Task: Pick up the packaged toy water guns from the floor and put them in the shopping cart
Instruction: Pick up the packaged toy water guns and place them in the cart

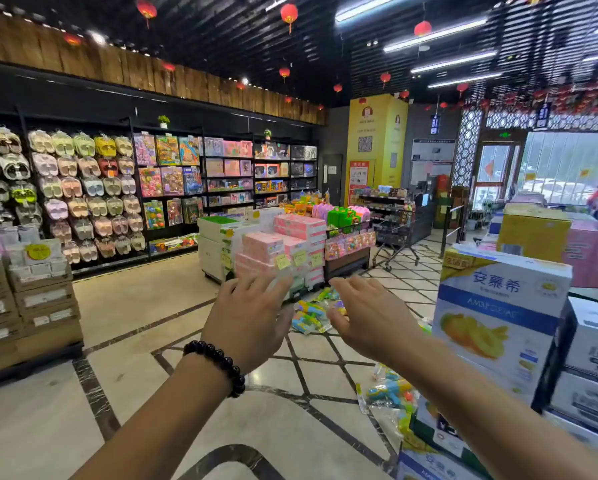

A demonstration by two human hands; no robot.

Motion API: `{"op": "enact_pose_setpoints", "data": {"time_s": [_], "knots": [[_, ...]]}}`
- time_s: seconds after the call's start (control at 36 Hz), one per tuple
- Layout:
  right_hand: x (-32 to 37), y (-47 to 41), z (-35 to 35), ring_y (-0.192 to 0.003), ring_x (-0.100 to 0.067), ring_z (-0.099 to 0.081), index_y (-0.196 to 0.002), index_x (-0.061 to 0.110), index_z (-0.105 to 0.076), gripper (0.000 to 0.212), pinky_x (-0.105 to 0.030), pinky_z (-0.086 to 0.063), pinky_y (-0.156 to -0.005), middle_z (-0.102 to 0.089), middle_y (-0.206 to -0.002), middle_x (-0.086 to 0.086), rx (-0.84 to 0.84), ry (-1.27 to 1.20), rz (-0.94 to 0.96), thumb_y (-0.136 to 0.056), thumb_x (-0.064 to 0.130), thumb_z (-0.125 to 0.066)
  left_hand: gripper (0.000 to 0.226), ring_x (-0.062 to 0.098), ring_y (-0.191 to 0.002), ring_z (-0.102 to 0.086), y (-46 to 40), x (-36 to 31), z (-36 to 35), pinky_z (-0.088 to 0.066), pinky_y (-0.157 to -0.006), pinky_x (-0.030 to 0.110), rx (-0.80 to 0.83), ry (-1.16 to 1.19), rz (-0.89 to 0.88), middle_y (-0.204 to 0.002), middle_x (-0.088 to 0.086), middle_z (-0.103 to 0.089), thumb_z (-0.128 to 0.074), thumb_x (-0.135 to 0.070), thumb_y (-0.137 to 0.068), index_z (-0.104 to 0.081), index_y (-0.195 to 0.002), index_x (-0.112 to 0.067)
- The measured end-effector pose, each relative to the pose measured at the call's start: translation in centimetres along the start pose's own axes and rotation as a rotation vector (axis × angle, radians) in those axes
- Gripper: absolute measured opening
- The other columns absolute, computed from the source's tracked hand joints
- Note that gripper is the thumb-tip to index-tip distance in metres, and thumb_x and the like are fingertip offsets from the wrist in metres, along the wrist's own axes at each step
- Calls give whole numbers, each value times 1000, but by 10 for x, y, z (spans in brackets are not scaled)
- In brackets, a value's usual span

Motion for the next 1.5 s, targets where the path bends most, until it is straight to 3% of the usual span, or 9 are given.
{"op": "enact_pose_setpoints", "data": {"time_s": [0.22, 0.42, 0.56, 0.94, 1.31, 1.5], "knots": [[6, -27, -59, -128, -28, -46, -145, 27, -37, 49, -44, -51, -91, -51, -141, -2, 86, 21, -41, -101, 49, -43, 50, 19, -124, -56, -7, 34, -71, -46, -101, 44, 32, 8, -8, -134, -6, -61, -50, -56, -96, -49, -142, -34], [-21, -79, -116, -132, -27, -46, -150, 30, -31, 53, -42, -50, -95, -45, -148, -1, 125, 23, -47, -102, 50, -41, 54, 18, -136, -45, -47, 48, -139, -37, -111, 43, 122, 66, -28, -147, -7, -49, -42, -56, -99, -34, -149, -38], [-52, -138, -152, -132, -27, -44, -149, 28, -34, 53, -44, -49, -97, -46, -149, -1, 140, -29, -58, -102, 48, -44, 55, 18, -140, -39, -101, 61, -186, -32, -115, 41, 187, 57, -7, -152, -9, -42, -37, -57, -101, -27, -152, -41], [-157, -327, -214, -134, -28, -46, -155, 28, -31, 60, -43, -50, -94, -47, -150, -1, 104, -87, -100, -101, 48, -45, 53, 17, -138, -40, -282, 95, -288, -35, -111, 39, 198, 3, -35, -152, -9, -43, -33, -57, -102, -31, -151, -38], [-190, -505, -338, -139, -29, -42, -157, 30, -27, 62, -46, -48, -102, -38, -159, 2, 156, -33, -136, -101, 51, -47, 52, 18, -133, -48, -421, 203, -455, -40, -110, 42, 205, 48, -47, -145, -8, -52, -39, -58, -100, -40, -147, -36], [-201, -629, -393, -133, -28, -47, -154, 31, -32, 60, -43, -51, -97, -46, -149, -1, 165, -33, -190, -99, 50, -48, 52, 19, -127, -51, -524, 281, -539, -43, -104, 42, 211, 88, -112, -141, -9, -54, -42, -57, -98, -44, -145, -35]]}}
Point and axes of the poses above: each hand's wrist, its own y-axis away from the middle knuckle, its own z-axis out of the back of the hand, x = y × z, the point moved 7 cm from there along -y, towards the middle knuckle
